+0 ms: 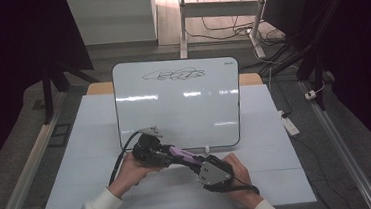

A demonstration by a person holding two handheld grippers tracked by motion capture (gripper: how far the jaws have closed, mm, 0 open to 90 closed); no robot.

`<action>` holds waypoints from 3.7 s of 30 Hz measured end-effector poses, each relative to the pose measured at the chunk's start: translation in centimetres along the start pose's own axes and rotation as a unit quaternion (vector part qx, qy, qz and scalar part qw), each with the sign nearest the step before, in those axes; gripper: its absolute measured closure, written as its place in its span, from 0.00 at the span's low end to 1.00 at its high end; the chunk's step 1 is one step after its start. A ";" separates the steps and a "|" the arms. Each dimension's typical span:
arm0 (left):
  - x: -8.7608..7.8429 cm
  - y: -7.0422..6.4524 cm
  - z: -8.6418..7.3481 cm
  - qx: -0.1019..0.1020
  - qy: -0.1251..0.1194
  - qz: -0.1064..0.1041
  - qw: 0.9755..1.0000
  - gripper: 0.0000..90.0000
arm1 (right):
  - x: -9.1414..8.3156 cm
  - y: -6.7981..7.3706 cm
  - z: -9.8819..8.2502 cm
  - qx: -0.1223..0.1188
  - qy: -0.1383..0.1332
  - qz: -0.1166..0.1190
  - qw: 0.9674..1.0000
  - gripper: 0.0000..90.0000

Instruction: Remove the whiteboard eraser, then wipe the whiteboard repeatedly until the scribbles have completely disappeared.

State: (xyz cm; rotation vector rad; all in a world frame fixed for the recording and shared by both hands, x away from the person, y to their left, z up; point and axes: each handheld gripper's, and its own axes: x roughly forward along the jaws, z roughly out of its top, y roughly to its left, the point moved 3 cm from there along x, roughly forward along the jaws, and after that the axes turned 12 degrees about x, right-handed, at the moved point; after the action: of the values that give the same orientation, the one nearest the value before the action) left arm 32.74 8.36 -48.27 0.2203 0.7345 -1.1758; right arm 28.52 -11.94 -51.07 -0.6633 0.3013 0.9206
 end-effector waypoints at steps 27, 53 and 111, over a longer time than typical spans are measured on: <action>-0.6 -1.6 0.2 0.116 0.002 0.011 0.993 0.44 | -1.4 -5.1 0.0 0.210 0.020 0.188 0.959 0.32; -0.3 -3.2 0.2 0.192 0.013 -0.035 0.981 0.44 | 1.6 -4.7 1.0 0.189 0.073 0.360 0.911 0.42; -8.7 -0.4 -12.2 -0.015 -0.024 0.193 0.981 0.20 | -2.1 -8.8 2.8 0.226 -0.060 0.002 0.972 0.44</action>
State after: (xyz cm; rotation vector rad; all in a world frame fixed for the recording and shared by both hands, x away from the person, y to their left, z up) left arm 25.78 21.12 -51.96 0.2944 0.6318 -0.7969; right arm 34.34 -15.18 -44.40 -0.1861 0.3893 0.8527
